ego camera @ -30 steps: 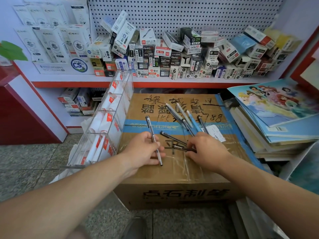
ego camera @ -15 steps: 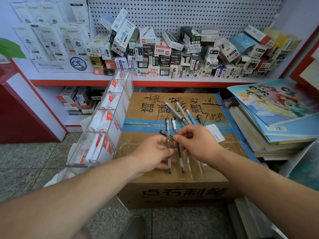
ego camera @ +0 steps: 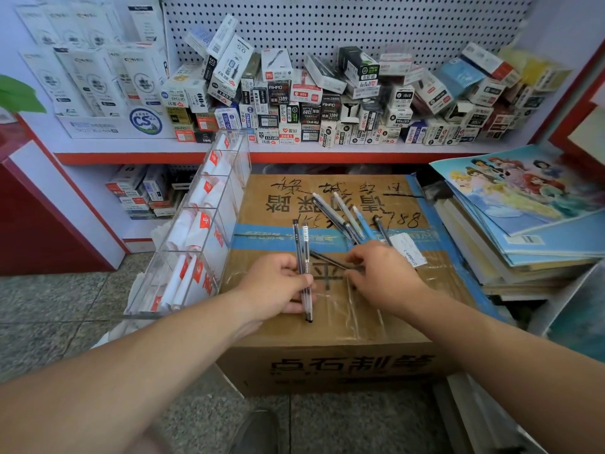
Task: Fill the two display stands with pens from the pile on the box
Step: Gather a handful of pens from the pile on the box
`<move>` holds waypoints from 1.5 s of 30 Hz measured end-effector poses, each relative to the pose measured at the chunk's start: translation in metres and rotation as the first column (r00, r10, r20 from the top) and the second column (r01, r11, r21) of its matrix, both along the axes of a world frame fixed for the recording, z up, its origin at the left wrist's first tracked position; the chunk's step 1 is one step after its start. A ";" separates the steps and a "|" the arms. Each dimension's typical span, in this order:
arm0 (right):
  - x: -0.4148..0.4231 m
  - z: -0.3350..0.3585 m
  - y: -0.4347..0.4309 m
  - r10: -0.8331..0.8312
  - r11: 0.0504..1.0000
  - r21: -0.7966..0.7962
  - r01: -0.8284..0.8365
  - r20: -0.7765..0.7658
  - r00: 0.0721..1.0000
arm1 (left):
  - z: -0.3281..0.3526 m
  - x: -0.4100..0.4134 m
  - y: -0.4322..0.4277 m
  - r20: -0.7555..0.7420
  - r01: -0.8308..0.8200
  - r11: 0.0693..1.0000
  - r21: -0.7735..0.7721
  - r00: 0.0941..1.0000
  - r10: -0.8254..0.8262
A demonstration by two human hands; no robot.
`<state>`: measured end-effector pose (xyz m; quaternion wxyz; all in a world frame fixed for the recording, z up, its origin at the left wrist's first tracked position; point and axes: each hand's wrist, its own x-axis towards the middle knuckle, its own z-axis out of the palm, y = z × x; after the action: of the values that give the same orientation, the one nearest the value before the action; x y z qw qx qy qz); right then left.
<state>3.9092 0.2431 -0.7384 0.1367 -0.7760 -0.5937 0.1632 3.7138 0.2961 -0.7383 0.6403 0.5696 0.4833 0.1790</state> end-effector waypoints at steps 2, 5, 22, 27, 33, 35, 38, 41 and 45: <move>0.001 -0.003 0.002 0.025 0.999 -0.048 -0.021 0.078 0.997 | -0.001 0.001 0.000 -0.007 -0.007 1.000 -0.015 1.000 0.006; 0.001 -0.008 0.006 0.004 0.997 -0.082 0.003 0.085 0.996 | -0.002 0.003 0.000 -0.023 -0.006 1.000 -0.023 1.000 0.005; -0.013 0.008 -0.032 -0.004 0.996 0.068 0.049 -0.537 0.844 | 0.006 0.024 -0.015 0.127 0.035 0.993 -0.117 0.992 -0.020; -0.008 0.006 -0.034 0.058 0.997 0.075 -0.024 -0.493 0.868 | 0.004 0.028 -0.014 0.101 0.041 0.988 -0.148 0.995 -0.026; 0.028 0.004 -0.020 -0.128 0.984 0.109 0.144 -0.144 0.981 | 0.002 0.031 -0.009 0.068 0.010 0.990 -0.141 0.998 0.000; 0.036 0.000 -0.016 -0.160 0.979 0.119 0.168 -0.076 0.984 | 0.000 0.031 -0.009 0.052 0.014 0.992 -0.126 0.999 -0.007; 0.035 -0.005 -0.010 -0.150 0.988 0.046 0.150 0.007 0.989 | -0.001 0.031 -0.009 0.043 0.018 0.993 -0.120 0.999 -0.013; 0.031 -0.008 -0.005 -0.142 0.989 -0.029 0.144 0.053 0.988 | -0.002 0.032 -0.007 0.040 0.021 0.992 -0.124 0.999 -0.016; 0.034 -0.009 -0.003 -0.167 0.983 -0.076 0.169 0.035 0.985 | -0.004 0.033 -0.005 0.043 0.011 0.993 -0.120 0.999 -0.006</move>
<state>3.9429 0.2401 -0.7472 0.1107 -0.8303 -0.5211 0.1634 3.7465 0.2909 -0.7418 0.6846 0.5278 0.4769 0.1590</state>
